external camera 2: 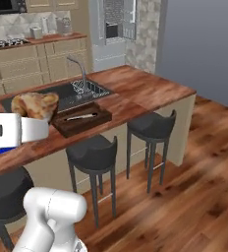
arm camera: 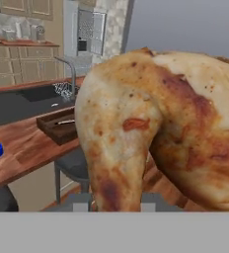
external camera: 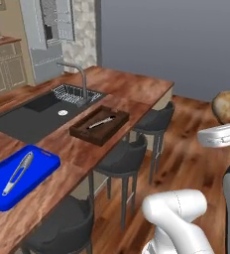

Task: Gather the avocado and eggplant from the fridge and place them on a tray on the dining counter. Then gather the steak and chicken drumstick from the fridge and place them on the other tray.

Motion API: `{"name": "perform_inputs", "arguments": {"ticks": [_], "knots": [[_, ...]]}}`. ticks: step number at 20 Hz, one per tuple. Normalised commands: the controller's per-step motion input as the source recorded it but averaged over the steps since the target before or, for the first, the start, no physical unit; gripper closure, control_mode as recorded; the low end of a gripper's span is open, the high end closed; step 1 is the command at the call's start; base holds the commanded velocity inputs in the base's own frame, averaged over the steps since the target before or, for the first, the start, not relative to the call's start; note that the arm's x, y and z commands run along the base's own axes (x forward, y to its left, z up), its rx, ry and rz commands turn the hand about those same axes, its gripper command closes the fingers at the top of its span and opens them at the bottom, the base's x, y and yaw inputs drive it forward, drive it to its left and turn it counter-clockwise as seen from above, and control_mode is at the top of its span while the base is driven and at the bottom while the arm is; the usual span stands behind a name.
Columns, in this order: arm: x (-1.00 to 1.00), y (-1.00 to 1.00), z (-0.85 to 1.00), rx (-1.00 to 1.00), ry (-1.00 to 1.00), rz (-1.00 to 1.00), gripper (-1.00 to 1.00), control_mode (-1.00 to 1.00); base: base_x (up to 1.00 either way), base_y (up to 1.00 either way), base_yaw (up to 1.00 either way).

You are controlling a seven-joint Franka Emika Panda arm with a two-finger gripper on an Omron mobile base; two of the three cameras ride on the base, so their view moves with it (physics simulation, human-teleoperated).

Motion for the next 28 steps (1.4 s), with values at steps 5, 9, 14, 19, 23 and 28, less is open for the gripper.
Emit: {"name": "perform_inputs", "arguments": {"ticks": [5,9,14,19,23,28], "knots": [[0.0,0.0,0.0,0.0,0.0,0.0,1.0,1.0,0.54,-0.43,0.44],[0.0,0.0,0.0,0.0,0.0,0.0,1.0,1.0,0.51,-0.42,0.45],[0.0,0.0,0.0,0.0,0.0,0.0,1.0,1.0,0.47,-0.4,0.46],[0.0,0.0,0.0,0.0,0.0,0.0,1.0,1.0,0.47,-0.39,0.47],[0.0,0.0,0.0,0.0,0.0,0.0,1.0,1.0,0.51,-0.38,0.45],[0.0,0.0,0.0,0.0,0.0,0.0,1.0,1.0,0.58,-0.35,0.44]]}}
